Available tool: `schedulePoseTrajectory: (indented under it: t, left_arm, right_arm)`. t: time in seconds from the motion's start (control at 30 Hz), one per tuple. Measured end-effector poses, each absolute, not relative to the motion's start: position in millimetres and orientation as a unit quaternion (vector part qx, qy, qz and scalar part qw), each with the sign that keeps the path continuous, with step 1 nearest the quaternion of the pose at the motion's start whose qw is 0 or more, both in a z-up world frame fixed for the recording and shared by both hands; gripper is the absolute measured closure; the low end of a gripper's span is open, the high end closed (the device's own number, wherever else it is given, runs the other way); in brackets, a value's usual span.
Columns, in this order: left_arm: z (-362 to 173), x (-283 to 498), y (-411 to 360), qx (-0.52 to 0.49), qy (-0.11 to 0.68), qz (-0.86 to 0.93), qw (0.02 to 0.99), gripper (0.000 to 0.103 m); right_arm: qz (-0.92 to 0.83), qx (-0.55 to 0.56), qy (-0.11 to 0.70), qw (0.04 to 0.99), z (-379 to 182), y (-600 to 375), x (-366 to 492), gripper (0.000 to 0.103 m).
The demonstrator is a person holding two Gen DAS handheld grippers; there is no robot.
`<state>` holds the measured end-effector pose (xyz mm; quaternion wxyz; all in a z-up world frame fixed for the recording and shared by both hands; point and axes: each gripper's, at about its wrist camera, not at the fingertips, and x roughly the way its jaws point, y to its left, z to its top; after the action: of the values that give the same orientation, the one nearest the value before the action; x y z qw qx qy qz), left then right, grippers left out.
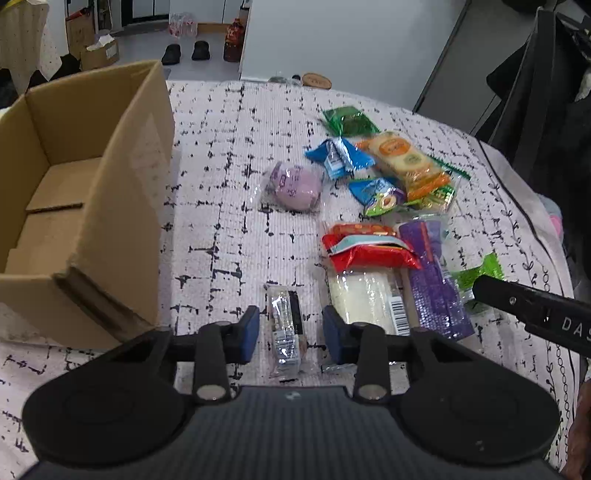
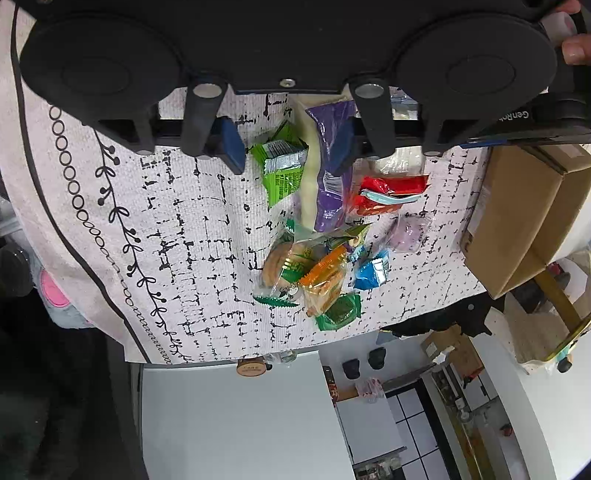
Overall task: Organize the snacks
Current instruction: 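Close left tool on the clear stick packet while right tool grasps the green packet, then carry clear packet into the box with left tool while right tool drops green packet in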
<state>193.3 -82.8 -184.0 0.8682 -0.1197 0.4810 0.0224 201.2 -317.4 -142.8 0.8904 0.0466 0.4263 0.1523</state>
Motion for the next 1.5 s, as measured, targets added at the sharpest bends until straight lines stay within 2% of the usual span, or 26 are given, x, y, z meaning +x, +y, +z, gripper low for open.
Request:
schedulePoseTrajectory:
  t: [0.23, 0.27, 0.3, 0.4, 0.9, 1.5]
  left_arm:
    - [-195.6, 198.7, -82.3, -0.116, 0.487, 0.030, 0.865, 0.077]
    - [-196.7, 199.0, -82.9, -0.114, 0.488, 0.031, 0.865, 0.077]
    - [-197.3, 199.0, -83.2, -0.113, 0.487, 0.031, 0.866, 0.078]
    - [-197.2, 198.0, -83.1, -0.110, 0.484, 0.030, 0.868, 0.085]
    - [-152.2, 179.6, -77.1, -0.127, 0.447, -0.005, 0.886, 0.085]
    - [-90.3, 166.5, -47.3, -0.137, 0.396, -0.001, 0.908, 0.085]
  right_arm:
    - [0.155, 0.029, 0.427, 0.890, -152.8, -309.9, 205.9, 0.060]
    - [0.154, 0.027, 0.427, 0.891, -154.0, -309.0, 207.0, 0.062]
    - [0.154, 0.026, 0.427, 0.891, -154.8, -308.3, 207.7, 0.071]
    - [0.154, 0.029, 0.428, 0.890, -155.2, -306.6, 207.4, 0.074]
    - [0.158, 0.059, 0.367, 0.915, -106.6, -305.4, 192.3, 0.075]
    - [0.223, 0.069, 0.319, 0.919, -65.0, -255.0, 184.9, 0.075]
